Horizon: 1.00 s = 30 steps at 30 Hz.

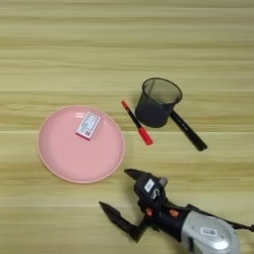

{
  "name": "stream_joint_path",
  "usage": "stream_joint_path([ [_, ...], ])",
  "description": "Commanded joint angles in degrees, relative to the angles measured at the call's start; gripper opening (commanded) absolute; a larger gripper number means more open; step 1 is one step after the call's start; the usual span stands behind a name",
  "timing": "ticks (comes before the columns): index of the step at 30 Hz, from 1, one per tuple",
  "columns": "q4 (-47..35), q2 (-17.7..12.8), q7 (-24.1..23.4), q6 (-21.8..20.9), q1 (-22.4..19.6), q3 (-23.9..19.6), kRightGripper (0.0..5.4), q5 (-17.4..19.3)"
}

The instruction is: Move the objects on the table

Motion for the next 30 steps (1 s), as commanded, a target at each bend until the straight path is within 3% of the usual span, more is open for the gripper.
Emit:
stream_joint_path([
  [1,0.03,2.28,-2.21,0.24,-2.11,3.5,5.38,-0.1],
  [4,0.89,3.74,-3.19,1.44,-3.27,4.93,5.38,0.27],
  [9,-0.42,2.87,-2.45,1.78,-2.63,5.93,5.38,0.43],
  [13,0.28,3.96,-3.25,2.32,-3.42,6.92,5.38,0.7],
  [19,5.24,8.66,-9.36,6.26,-9.1,3.22,5.38,3.64],
  [30,9.02,11.28,-12.69,5.8,-14.8,1.11,5.38,4.88],
])
